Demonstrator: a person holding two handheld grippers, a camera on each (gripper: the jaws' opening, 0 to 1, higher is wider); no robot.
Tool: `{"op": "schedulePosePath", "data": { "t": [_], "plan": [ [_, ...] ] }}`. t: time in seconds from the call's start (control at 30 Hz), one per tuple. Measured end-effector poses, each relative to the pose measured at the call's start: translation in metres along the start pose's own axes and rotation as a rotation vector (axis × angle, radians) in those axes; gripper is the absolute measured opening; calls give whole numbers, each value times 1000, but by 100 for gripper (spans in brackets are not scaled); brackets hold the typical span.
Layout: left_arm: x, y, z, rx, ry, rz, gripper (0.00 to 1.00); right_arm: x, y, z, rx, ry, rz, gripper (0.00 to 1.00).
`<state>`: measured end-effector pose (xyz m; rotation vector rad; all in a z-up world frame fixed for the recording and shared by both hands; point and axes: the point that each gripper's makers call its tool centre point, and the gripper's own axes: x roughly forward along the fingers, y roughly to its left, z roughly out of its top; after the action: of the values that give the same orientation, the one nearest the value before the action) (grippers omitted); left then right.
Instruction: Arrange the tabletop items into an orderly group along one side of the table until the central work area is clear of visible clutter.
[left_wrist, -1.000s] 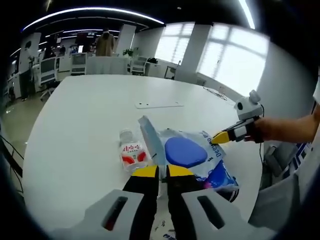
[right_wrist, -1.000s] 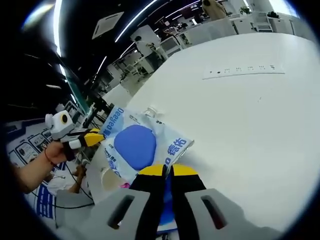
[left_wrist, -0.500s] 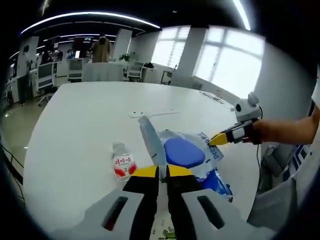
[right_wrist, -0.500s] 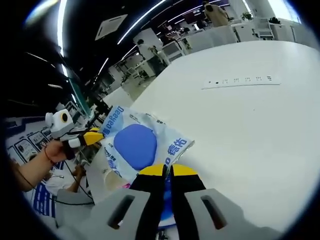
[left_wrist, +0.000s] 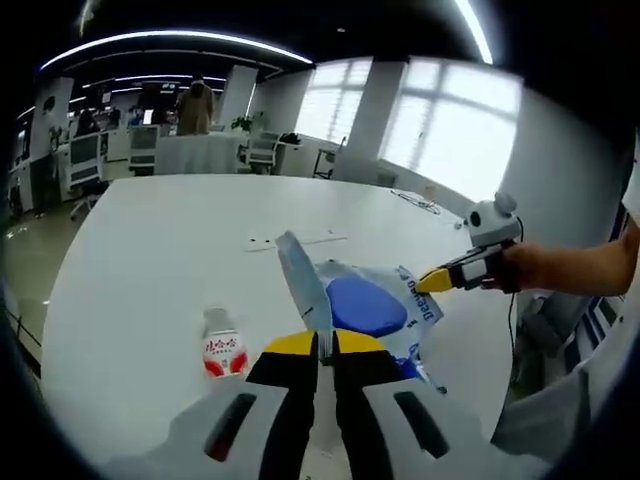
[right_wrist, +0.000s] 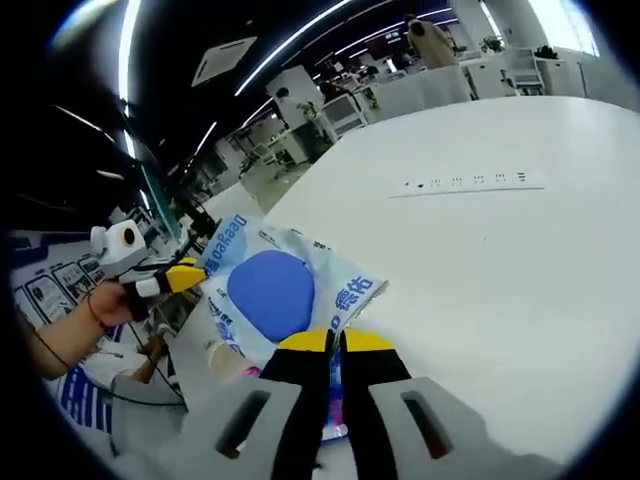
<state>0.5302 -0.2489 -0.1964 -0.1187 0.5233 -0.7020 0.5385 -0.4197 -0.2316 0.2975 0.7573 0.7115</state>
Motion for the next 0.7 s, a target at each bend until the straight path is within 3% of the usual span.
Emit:
{"op": "schedulePosePath", "data": {
  "t": [0.7],
  "plan": [
    [27,-39,32,50,-29,-36,1,-43,-16,24,-50,-62,-44,0]
  ]
}}
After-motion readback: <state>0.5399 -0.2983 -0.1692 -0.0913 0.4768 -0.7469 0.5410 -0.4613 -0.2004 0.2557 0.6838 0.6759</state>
